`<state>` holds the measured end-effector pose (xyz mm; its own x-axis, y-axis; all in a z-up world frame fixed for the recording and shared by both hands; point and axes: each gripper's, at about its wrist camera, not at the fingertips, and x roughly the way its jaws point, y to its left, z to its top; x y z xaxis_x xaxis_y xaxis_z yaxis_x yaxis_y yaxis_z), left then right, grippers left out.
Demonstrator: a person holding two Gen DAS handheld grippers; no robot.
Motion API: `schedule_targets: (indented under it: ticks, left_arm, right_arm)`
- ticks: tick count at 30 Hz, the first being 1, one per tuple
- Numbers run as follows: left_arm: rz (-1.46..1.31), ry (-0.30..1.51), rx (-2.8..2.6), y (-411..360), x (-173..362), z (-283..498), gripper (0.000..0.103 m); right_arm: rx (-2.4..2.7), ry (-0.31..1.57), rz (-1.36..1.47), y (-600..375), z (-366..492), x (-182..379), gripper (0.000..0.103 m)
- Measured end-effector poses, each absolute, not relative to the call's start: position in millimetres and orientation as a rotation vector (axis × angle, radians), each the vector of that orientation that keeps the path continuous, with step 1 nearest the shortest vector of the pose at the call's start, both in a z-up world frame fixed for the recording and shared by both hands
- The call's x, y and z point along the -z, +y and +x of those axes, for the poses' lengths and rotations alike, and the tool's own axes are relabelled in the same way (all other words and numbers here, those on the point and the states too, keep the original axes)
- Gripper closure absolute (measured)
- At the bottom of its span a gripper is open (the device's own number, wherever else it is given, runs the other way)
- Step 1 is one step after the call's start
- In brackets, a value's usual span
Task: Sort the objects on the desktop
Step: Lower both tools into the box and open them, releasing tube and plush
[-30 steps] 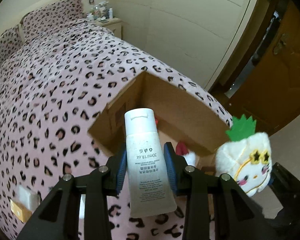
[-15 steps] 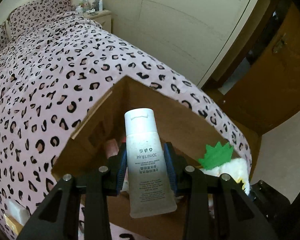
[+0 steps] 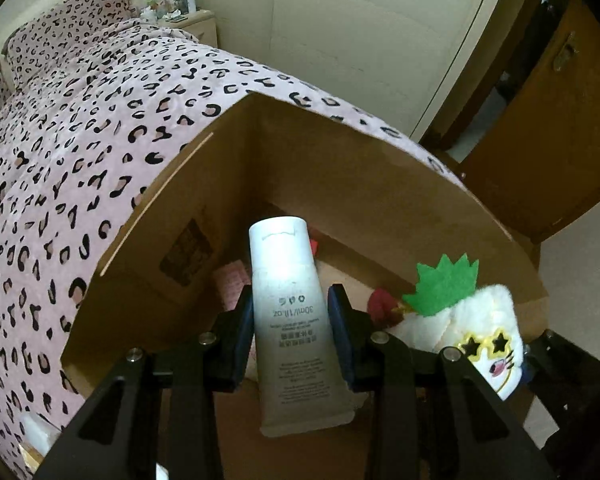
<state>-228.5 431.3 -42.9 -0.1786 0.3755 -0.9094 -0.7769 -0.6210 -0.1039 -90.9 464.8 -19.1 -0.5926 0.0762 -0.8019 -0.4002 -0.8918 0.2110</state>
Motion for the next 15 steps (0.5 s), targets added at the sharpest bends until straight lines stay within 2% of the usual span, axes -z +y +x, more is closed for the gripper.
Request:
schedule_targets:
  ticks: [9,15]
  left_arm:
    - [-1.281,0.501,-1.886,428.3,45.6,-229.1,0.065]
    - [-1.263,0.464,-1.899,423.2,36.7,-228.7,0.049]
  right_arm:
    - [-2.515,0.498,-1.259,461.2,-92.4,20.8,0.048]
    - [-2.489,0.486,-1.276,462.4,-92.1,16.4,0.048]
